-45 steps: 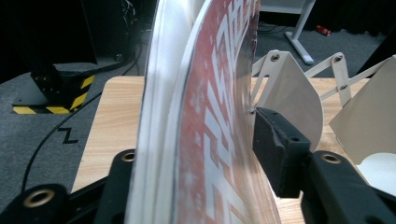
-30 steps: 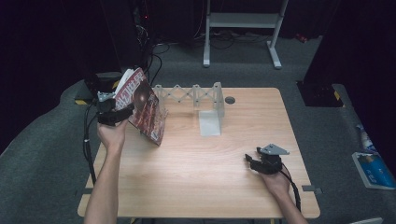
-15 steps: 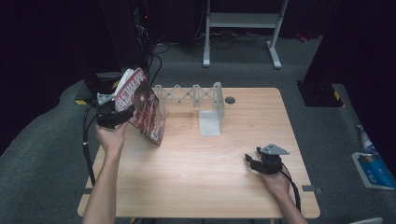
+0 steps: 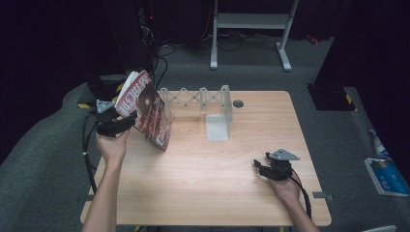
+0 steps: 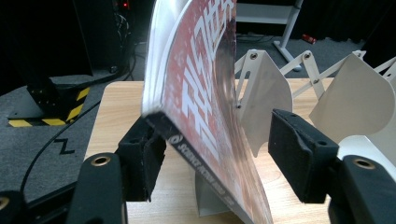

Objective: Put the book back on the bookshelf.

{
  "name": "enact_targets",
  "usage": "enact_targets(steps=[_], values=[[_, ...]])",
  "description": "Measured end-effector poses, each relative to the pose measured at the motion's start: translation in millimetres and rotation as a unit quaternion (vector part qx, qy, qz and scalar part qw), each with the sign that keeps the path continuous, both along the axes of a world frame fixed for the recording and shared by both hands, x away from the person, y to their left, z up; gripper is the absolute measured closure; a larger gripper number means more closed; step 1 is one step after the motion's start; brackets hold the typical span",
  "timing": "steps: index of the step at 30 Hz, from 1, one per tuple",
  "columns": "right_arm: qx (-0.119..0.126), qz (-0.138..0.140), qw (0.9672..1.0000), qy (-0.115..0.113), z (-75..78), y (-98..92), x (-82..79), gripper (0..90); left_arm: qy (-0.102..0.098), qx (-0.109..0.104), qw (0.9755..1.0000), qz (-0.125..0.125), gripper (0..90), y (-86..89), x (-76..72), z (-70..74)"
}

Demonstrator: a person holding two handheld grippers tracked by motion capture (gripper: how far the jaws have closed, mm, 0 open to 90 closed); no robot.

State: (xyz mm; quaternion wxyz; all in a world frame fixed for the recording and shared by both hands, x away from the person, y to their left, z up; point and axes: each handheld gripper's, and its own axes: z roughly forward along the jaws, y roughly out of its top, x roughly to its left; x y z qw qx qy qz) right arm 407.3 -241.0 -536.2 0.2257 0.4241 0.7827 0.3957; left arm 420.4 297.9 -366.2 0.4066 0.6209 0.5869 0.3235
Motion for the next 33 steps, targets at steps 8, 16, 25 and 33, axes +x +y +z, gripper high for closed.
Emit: enact_targets(steps=[8,16,25,33], values=[[0.0,0.0,1.0,-0.001,-0.1,0.0,0.1,37.4,-0.007,-0.02,0.9998,0.0,37.1,3.9,-9.9,-2.0],[-0.001,0.001,1.0,-0.001,0.0,-0.1,0.2,37.4,-0.007,-0.026,0.9996,0.0,37.1,5.4,-17.3,-5.9],[0.0,0.001,1.0,-0.001,0.0,0.0,0.1,37.4,-0.009,-0.037,0.9993,0.0,37.2,7.2,-29.6,-11.1],[0.001,-0.001,1.0,0.0,0.0,0.3,-0.2,37.4,-0.012,-0.05,0.9987,-0.001,37.2,8.4,-42.5,-16.8]])
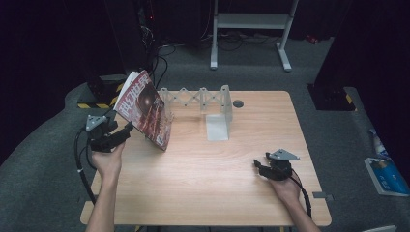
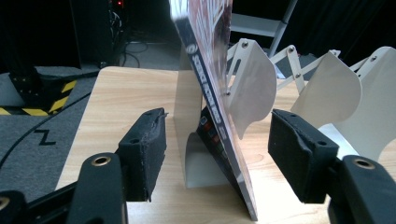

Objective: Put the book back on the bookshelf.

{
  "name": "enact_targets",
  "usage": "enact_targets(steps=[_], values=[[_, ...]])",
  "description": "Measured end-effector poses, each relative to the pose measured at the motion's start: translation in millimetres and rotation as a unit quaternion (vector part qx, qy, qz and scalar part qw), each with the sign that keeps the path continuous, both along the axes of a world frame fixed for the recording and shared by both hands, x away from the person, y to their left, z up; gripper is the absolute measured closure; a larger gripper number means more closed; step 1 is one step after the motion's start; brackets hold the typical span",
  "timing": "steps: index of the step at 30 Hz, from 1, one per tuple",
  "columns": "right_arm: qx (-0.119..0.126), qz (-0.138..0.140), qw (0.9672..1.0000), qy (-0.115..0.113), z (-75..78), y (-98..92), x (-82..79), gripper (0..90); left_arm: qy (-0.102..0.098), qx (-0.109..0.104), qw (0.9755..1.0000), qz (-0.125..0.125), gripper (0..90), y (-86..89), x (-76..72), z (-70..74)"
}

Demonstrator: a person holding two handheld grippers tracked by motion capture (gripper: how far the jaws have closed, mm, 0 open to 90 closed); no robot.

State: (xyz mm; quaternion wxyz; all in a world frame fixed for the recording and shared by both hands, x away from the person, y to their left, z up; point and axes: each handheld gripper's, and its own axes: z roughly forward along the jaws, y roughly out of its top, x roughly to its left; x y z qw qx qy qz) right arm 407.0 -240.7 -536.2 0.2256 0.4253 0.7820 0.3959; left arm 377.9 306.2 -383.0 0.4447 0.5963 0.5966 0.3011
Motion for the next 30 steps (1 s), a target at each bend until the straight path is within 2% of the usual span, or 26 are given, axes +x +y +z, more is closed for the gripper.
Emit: enact_targets(steps=[16,30], values=[[-0.001,0.001,1.0,-0.001,0.0,-0.1,-0.1,37.4,0.004,-0.006,0.9998,-0.017,37.5,-11.8,-12.4,-16.0],[-0.001,0.001,1.0,-0.001,-0.1,-0.2,-0.1,37.3,0.0,-0.01,0.9994,-0.033,37.6,-23.0,-23.7,-21.7]])
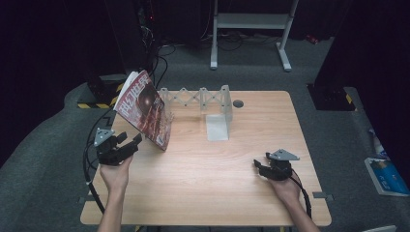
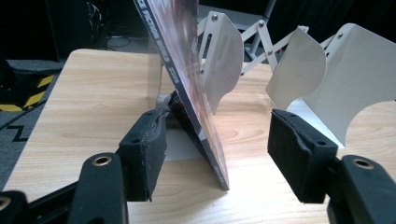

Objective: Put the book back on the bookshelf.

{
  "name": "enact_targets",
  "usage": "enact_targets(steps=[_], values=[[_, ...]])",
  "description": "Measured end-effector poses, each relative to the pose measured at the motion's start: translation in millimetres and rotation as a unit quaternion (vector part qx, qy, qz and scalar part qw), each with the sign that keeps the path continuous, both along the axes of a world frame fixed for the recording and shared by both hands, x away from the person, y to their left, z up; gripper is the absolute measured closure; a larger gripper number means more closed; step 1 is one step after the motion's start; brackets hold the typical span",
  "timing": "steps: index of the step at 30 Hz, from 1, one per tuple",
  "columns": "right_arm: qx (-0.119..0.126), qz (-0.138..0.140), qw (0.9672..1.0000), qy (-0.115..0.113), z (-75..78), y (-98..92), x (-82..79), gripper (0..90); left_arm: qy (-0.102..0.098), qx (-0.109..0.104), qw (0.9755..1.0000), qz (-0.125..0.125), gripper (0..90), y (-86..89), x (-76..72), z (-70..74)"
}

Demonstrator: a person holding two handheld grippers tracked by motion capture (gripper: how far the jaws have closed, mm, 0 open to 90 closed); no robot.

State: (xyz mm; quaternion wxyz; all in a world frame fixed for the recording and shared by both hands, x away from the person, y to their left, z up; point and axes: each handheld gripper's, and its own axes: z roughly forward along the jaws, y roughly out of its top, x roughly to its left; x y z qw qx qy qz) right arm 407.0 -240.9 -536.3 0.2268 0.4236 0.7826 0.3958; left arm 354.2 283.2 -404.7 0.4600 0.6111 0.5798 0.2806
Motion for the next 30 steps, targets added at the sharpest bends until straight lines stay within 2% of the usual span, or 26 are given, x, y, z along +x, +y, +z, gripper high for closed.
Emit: enact_targets(steps=[6,13,30], values=[[0.0,0.0,1.0,0.0,0.0,0.0,-0.1,37.3,0.006,0.001,1.0,-0.007,37.5,-3.6,-0.1,-1.8],[0.0,0.0,1.0,0.0,0.0,0.2,0.0,37.2,-0.008,-0.005,0.9998,-0.019,37.6,-12.0,-2.7,-2.3],[0.0,0.001,1.0,0.0,0.0,0.1,0.0,37.2,0.003,0.003,0.9985,-0.054,37.7,-34.6,-0.3,-9.7]])
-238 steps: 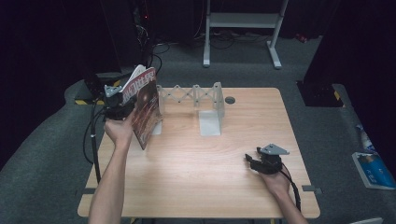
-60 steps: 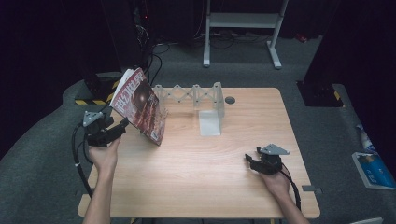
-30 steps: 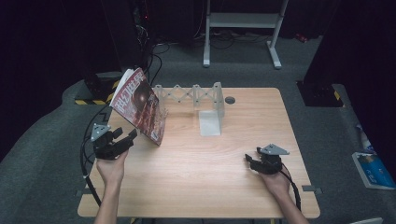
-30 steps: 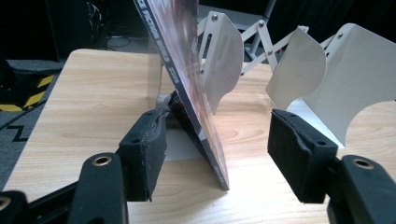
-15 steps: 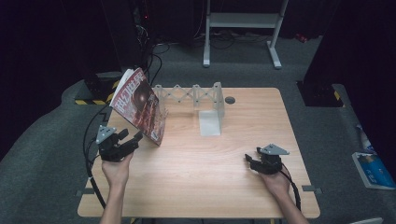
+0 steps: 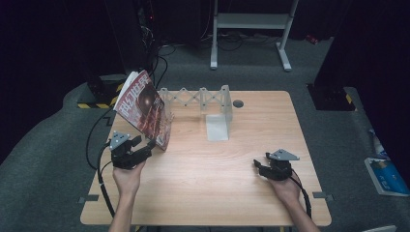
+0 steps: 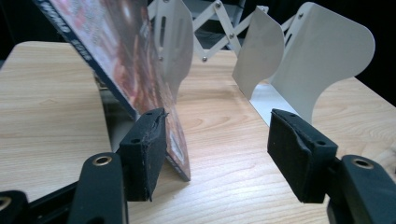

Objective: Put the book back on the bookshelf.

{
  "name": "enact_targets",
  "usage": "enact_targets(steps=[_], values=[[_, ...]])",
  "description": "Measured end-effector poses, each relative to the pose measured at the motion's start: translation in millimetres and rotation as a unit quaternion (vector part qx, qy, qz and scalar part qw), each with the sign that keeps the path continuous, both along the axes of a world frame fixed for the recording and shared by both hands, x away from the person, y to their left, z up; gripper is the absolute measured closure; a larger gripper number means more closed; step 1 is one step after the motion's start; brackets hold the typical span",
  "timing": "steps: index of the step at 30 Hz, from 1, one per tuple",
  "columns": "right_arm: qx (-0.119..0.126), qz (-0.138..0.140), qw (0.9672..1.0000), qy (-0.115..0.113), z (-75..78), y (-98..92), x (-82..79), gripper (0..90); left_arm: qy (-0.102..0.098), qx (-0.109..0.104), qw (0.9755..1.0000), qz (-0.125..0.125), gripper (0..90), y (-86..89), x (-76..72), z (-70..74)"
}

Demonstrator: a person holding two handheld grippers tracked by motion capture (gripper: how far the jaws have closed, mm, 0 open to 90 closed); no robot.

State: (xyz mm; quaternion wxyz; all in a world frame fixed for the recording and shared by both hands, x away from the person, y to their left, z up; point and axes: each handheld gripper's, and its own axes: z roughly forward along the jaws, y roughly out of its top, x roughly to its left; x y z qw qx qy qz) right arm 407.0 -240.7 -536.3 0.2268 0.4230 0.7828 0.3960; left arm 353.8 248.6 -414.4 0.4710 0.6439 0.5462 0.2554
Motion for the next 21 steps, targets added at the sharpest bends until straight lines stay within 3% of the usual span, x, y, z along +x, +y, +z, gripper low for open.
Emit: enact_targets(steps=[21], values=[[0.0,0.0,1.0,0.0,0.0,0.0,0.0,37.2,0.017,-0.001,0.9993,-0.034,37.9,-22.3,8.4,-12.4]])
